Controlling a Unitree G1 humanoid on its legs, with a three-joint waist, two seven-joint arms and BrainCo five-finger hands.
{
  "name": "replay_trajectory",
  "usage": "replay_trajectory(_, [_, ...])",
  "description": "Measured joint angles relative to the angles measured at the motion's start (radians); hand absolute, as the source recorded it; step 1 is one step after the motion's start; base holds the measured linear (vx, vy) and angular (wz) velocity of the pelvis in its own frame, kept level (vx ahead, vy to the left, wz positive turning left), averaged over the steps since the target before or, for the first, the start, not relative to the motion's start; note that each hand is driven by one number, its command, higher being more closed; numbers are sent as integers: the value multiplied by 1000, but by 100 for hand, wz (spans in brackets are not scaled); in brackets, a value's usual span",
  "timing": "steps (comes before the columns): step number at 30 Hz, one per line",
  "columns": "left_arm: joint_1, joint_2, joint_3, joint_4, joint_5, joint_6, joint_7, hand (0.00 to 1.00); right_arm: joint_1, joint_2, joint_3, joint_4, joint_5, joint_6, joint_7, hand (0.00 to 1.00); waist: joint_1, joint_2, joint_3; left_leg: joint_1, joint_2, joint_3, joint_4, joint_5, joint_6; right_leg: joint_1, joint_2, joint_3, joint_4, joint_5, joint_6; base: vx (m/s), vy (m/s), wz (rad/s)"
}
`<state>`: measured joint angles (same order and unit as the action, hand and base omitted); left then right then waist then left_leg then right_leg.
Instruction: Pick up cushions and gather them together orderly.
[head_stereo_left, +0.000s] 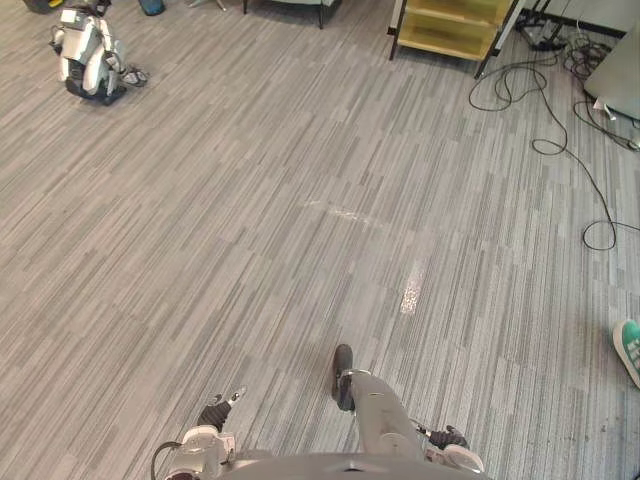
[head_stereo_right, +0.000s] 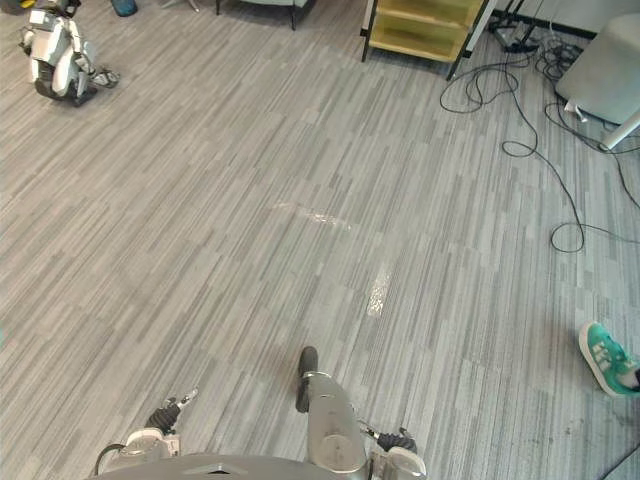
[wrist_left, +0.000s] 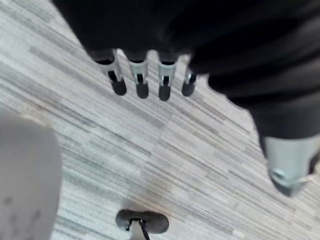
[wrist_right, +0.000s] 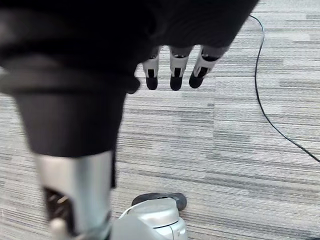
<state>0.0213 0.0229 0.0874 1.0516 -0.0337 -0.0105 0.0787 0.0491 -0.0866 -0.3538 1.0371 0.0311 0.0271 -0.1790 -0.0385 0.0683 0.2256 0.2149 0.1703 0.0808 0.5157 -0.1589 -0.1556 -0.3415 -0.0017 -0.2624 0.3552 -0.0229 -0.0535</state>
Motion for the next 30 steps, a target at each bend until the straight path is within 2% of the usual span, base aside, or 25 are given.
replay_trajectory(1, [0, -1, 0, -9, 0, -1, -1, 0, 1, 0, 3, -4, 0, -1, 0, 0, 0, 1, 1, -38, 18, -6, 111, 46, -15, 34, 11, 1, -13, -15, -7, 555, -214, 0])
replay_trajectory(2, [0, -2, -1, -14, 1, -1, -1, 0, 2, -4, 19, -6, 1, -4, -4, 0, 1, 3, 1, -99, 44, 1, 261, 36, -23, 84, 28, 2, -38, -30, -13, 413, -122, -3])
replay_trajectory(3, [1, 1, 1, -24, 1, -1, -1, 0, 7, -6, 21, -11, 1, -7, -4, 0, 5, 4, 3, -166, 72, 33, 399, 2, -7, 145, 45, 5, -74, -44, -26, 393, -107, -6])
replay_trajectory(4, [1, 1, 10, -34, 1, -1, -1, 0, 11, -6, 22, -15, 1, -7, -5, 0, 11, 4, 3, -201, 83, 58, 449, -20, 6, 183, 51, 8, -92, -51, -31, 411, -78, -10])
replay_trajectory(6, [5, -3, 30, -61, -1, -1, 0, 0, 21, -5, 18, -38, 3, -5, -6, 0, 30, 0, 7, -307, 90, 124, 466, -74, 46, 279, 57, 28, -154, -65, -27, 324, -25, -14])
replay_trajectory(8, [4, -4, 29, -79, -2, -4, 0, 0, 25, -6, 9, -38, 3, -4, -8, 0, 40, -2, 11, -381, 80, 156, 386, -108, 72, 333, 52, 40, -195, -70, -19, 250, 37, -17])
replay_trajectory(9, [5, -5, 29, -91, -3, -6, 0, 0, 26, -3, -8, -38, 4, -4, -8, 0, 46, -5, 14, -418, 53, 167, 253, -116, 75, 366, 32, 48, -210, -75, -9, 371, 116, -26])
replay_trajectory(10, [4, -7, 28, -96, -3, -10, 0, 0, 26, -2, -12, -39, 4, -3, -9, 0, 52, -8, 16, -426, 5, 157, 49, -102, 72, 394, 5, 62, -223, -89, 14, 369, 143, -30])
replay_trajectory(11, [4, -9, 29, -96, -3, -11, 0, 0, 26, -3, -13, -39, 4, -3, -9, 0, 56, -8, 16, -430, -15, 146, -44, -82, 75, 409, -5, 73, -230, -96, 24, 329, 162, -29])
replay_trajectory(13, [1, -13, 34, -97, -4, -14, 1, 0, 28, -3, -12, -40, 4, -4, -14, 0, 68, -10, 18, -441, -71, 95, -299, 28, 70, 461, -43, 106, -244, -129, 70, 376, 206, -28])
replay_trajectory(14, [2, -16, 41, -98, -4, -14, 1, 0, 29, -4, -11, -40, 4, -4, -15, 0, 70, -9, 17, -441, -76, 86, -340, 49, 68, 471, -48, 116, -243, -140, 81, 429, 263, -31])
replay_trajectory(15, [2, -19, 51, -97, -5, -15, 1, 0, 33, -5, -10, -40, 4, -4, -18, 0, 74, -8, 18, -440, -74, 80, -372, 108, 63, 492, -54, 130, -241, -162, 100, 570, 361, -49])
replay_trajectory(16, [2, -20, 62, -97, -8, -20, 0, 0, 39, -4, -1, -38, 4, -4, -19, 0, 88, -13, 9, -408, -84, 97, -356, 216, 92, 517, -73, 173, -239, -193, 115, 752, 445, -70])
replay_trajectory(17, [-1, -2, 63, -98, -12, -28, 0, 0, 27, 10, 6, -34, 2, -4, -17, 0, 96, -53, 0, -415, -111, 117, -320, 176, 126, 520, -96, 209, -236, -195, 97, 566, 323, -57])
replay_trajectory(18, [-1, -2, 63, -98, -12, -28, 0, 0, 27, 10, 6, -34, 2, -4, -17, 0, 96, -53, 0, -415, -111, 117, -320, 176, 126, 520, -96, 209, -236, -195, 97, 531, 278, -32])
replay_trajectory(19, [-4, 17, 68, -97, -14, -31, -3, 0, 22, 23, 16, -33, 0, -4, -14, 0, 93, -77, -6, -441, -131, 127, -217, 92, 157, 519, -119, 237, -217, -177, 105, 269, 144, -7])
replay_trajectory(20, [-4, 17, 69, -97, -15, -31, -4, 0, 22, 23, 17, -31, 0, -3, -13, 0, 94, -80, -8, -442, -134, 133, -197, 73, 161, 522, -126, 246, -210, -178, 106, 514, 272, -25])
replay_trajectory(22, [0, 18, 69, -84, -22, -30, -4, 0, 17, 20, 19, -9, 0, -3, -1, 0, 105, -85, -39, -434, -144, 185, -119, -18, 194, 494, -160, 292, -116, -191, 127, 446, 216, -46])
replay_trajectory(24, [0, 21, 68, -75, -23, -30, -5, 0, 9, 22, 19, -5, -1, -4, 4, 0, 116, -84, -46, -407, -146, 219, -116, -48, 210, 436, -173, 314, 13, -197, 138, 306, 112, -53])
replay_trajectory(25, [1, 33, 61, -68, -23, -28, -7, 0, -2, 22, 19, -4, -1, -5, 6, 0, 119, -85, -47, -380, -149, 241, -116, -67, 226, 354, -175, 341, 191, -189, 167, 362, 99, -45])
replay_trajectory(26, [1, 39, 46, -58, -23, -21, -8, 0, -10, 21, 22, -4, 0, -7, 7, 0, 105, -90, -48, -353, -159, 248, -118, -87, 237, 280, -174, 356, 362, -162, 225, 354, 85, -30])
replay_trajectory(27, [1, 47, 37, -57, -23, -18, -8, 0, -14, 20, 24, -4, 0, -9, 7, 0, 100, -89, -48, -343, -159, 249, -116, -97, 240, 258, -174, 354, 422, -151, 246, 332, 57, -7])
replay_trajectory(28, [2, 58, 22, -52, -23, -9, -8, 0, -22, 17, 27, -4, 0, -11, 7, 0, 92, -88, -45, -310, -163, 249, -116, -118, 241, 214, -178, 320, 544, -150, 250, 368, 9, -9])
replay_trajectory(29, [7, 64, 19, -45, -23, -4, -6, 0, -27, 9, 29, -4, -1, -12, 7, 0, 92, -83, -39, -236, -164, 258, -142, -125, 238, 185, -206, 213, 631, -195, 202, 353, -10, -15])
replay_trajectory(30, [13, 65, 18, -45, -23, -3, -5, 0, -27, 4, 33, -3, -1, -11, 7, 0, 92, -78, -38, -207, -161, 259, -161, -125, 238, 179, -215, 169, 633, -213, 186, 315, -56, -23])
